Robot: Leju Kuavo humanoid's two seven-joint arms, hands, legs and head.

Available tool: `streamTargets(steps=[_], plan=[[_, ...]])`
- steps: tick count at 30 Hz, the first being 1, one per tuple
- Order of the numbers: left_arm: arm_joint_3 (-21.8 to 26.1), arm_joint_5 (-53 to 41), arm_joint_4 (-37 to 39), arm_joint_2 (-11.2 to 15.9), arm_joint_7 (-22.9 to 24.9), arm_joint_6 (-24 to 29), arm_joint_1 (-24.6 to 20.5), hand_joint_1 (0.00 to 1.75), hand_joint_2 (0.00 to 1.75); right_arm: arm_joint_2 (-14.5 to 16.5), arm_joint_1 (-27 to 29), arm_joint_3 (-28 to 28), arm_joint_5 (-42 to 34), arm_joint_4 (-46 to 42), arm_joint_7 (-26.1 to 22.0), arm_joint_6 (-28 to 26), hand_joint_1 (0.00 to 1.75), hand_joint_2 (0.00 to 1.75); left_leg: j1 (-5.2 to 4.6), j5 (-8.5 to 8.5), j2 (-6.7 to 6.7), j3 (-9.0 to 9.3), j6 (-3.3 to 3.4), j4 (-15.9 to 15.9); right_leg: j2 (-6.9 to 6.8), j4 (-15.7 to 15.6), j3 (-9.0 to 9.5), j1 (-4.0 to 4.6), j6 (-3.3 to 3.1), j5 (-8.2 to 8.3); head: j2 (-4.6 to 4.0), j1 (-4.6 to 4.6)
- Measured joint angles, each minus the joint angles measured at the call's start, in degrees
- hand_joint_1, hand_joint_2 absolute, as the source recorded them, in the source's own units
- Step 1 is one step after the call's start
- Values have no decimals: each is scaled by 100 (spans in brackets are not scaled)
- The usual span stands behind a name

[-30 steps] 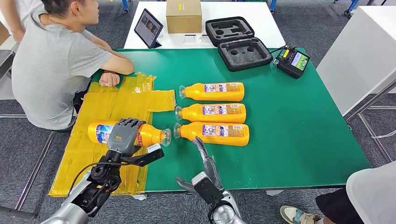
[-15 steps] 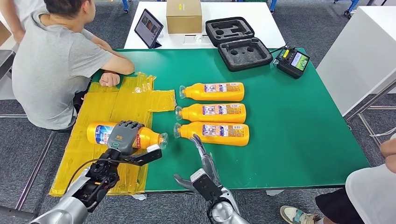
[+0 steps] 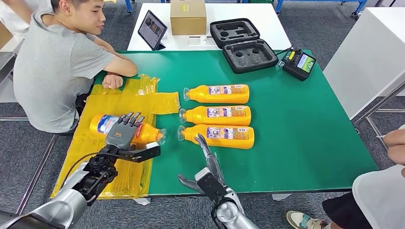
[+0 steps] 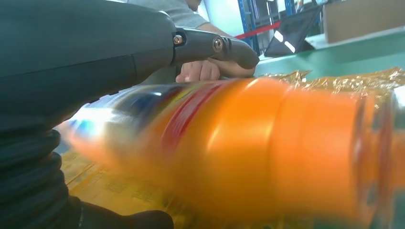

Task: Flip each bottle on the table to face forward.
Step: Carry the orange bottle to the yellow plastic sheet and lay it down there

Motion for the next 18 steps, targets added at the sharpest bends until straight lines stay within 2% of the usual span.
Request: streamTargets(steps=[18], plan=[[29,12,148,-26,-100,-255,-136,0,175,4,-77,-2,-26,216,0,-5,0,175,2,9,0,4,-6,0,0,1,1,2,-9,8,0,-1]])
